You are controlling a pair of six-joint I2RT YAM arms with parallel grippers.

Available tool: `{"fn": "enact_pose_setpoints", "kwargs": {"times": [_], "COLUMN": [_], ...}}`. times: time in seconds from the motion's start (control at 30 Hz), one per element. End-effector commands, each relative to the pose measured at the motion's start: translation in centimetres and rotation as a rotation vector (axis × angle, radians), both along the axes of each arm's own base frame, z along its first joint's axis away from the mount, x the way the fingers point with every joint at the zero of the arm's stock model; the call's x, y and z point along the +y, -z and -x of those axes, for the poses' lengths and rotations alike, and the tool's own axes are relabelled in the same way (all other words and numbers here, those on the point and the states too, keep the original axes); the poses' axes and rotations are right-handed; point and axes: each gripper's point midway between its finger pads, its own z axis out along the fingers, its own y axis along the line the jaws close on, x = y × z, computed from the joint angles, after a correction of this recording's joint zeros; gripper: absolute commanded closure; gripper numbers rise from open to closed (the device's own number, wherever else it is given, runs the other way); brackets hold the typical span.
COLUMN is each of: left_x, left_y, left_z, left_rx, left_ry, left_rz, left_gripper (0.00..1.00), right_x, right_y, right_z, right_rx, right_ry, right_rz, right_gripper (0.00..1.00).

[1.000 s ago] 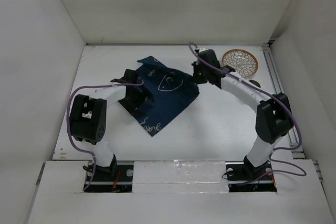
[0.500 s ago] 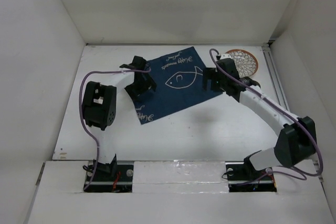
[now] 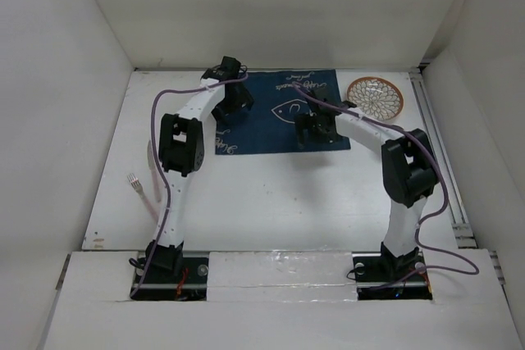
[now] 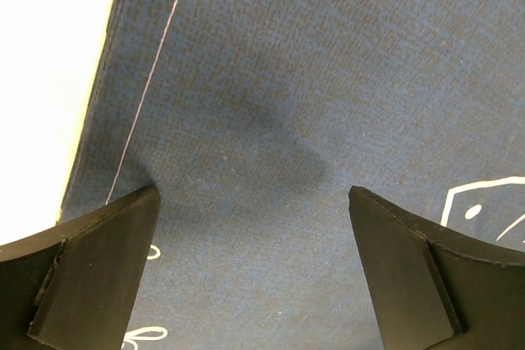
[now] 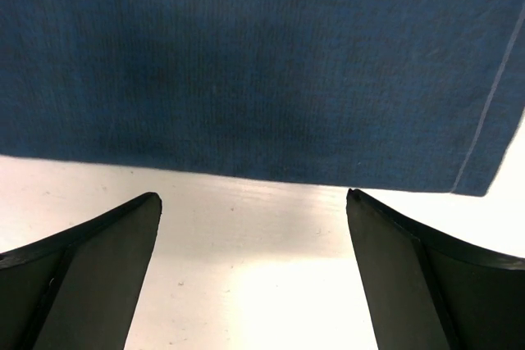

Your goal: Set the dinner table for one person

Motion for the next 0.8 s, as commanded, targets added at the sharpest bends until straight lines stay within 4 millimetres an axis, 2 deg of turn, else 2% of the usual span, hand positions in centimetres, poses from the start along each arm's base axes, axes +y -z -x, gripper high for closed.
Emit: {"fn": "enact_pose_setpoints", "kwargs": {"times": [0.0,0.07,0.13,0.33,0.37,0.47,0.5,0.6,0.77], "left_x": [0.6,0.8,0.9,1.6,1.3,1.6,1.6,1.9,2.3], "left_y": [-4.0,-4.6,-4.2,0.5,1.0,2.1,1.8,1.7,1.8], "left_z": [0.8,1.6,2.2,5.3,5.7,6.6,6.8,7.0,7.7], "left_rx": [-0.061,-0.063,-0.043,0.066,0.075,0.093,0.090,0.087,0.098], "left_ry": [-0.006,-0.016,-0.012,-0.007,0.002,0.002,0.002,0.009,0.014], "left_rz": [-0.015,-0.009,-0.007,-0.032,-0.035,-0.041,-0.040,-0.052,-0.068], "left_gripper": [0.00,0.00,0.00,0.00,0.00,0.00,0.00,0.00,0.00], "right_x": [-0.5,-1.5,-1.9,-2.5,-2.5,-2.2,-2.2,-1.9,-1.7], "right_y": [-3.0,-1.9,-1.0,2.2,2.9,3.3,3.3,4.1,5.0], "right_z": [-2.5,-2.8,-3.2,-3.2,-3.1,-2.9,-2.9,-1.5,2.5], "right_rx": [-0.081,-0.058,-0.042,0.022,0.042,0.059,0.059,0.116,0.173], "right_ry": [0.047,0.070,0.081,0.104,0.103,0.094,0.094,0.096,0.100], "right_rz": [-0.022,-0.010,-0.003,0.037,0.046,0.031,0.031,0.006,0.007], "right_gripper": [0.00,0.00,0.00,0.00,0.00,0.00,0.00,0.00,0.00]}}
